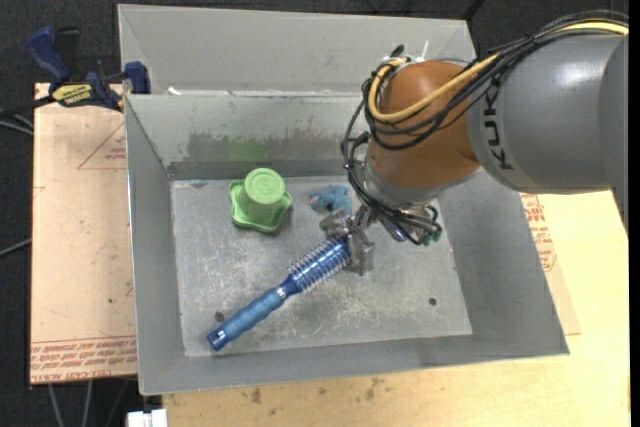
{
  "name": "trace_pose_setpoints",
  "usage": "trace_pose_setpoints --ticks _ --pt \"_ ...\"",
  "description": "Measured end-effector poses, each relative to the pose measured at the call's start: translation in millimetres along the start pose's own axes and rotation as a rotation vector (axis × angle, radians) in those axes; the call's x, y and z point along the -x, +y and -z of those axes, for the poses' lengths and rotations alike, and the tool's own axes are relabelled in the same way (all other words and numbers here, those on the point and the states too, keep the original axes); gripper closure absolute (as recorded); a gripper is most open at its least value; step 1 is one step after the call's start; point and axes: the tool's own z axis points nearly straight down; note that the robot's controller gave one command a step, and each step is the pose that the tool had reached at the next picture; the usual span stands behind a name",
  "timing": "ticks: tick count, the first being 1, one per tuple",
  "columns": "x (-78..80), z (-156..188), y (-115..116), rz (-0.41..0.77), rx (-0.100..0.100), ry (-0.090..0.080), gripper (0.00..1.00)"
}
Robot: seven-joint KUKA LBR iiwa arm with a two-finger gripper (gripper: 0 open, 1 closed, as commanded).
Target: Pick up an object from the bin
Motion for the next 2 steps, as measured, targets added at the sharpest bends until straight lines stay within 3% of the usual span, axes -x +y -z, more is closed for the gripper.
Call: trace_pose_setpoints --ticks 2 --pt "0.9 6.0 0.5 0.0 0.001 0.002 1.0"
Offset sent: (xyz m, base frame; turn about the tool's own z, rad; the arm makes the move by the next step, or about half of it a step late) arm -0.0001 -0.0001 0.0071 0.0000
